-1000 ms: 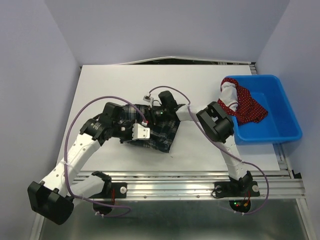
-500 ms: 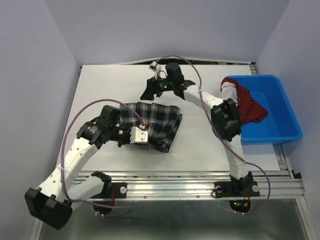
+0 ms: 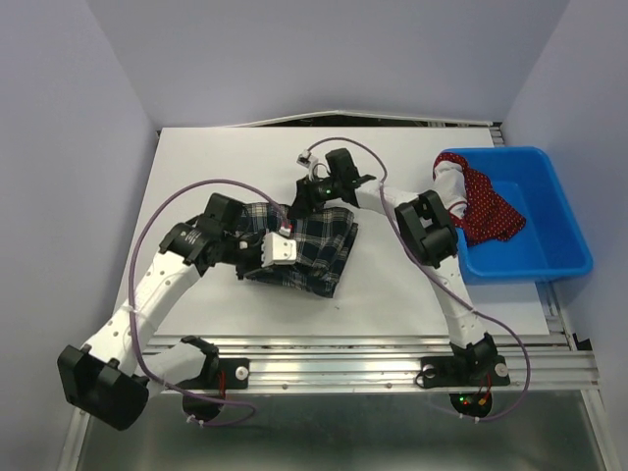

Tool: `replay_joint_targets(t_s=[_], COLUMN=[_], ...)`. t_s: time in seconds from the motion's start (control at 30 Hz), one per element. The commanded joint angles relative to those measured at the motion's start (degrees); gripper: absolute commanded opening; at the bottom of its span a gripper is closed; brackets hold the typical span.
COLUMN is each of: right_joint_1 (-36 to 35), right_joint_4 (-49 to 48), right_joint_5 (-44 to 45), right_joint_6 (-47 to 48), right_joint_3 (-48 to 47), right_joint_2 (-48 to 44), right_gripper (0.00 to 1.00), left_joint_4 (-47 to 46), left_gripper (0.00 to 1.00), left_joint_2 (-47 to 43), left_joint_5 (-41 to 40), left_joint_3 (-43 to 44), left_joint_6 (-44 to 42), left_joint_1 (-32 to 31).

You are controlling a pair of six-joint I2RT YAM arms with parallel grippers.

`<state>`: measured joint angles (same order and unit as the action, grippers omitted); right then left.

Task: Fold and stack the skirts
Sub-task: Fold the skirt

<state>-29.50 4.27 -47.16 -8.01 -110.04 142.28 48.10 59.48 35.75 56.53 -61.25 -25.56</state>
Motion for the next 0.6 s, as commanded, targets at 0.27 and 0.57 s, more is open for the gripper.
replay_joint_targets(t_s=[0.27, 0.57], right_joint_1=[-2.8, -3.4], right_joint_4=[-8.2, -9.4], right_joint_5=[-8.3, -13.5], right_joint_6=[-0.4, -1.4], right_joint_3=[12.9, 14.2], right_joint_2=[-5.3, -6.7], right_gripper=[0.34, 0.31], left_joint_4=[-14.3, -26.0], left_gripper=[0.0, 0.0], left_joint_2=[17.4, 28.4], left_joint_5=[-4.3, -10.0], left_joint_3=[12.6, 15.6], left_joint_6=[6.2, 8.7], left_joint_1=[2.7, 4.3])
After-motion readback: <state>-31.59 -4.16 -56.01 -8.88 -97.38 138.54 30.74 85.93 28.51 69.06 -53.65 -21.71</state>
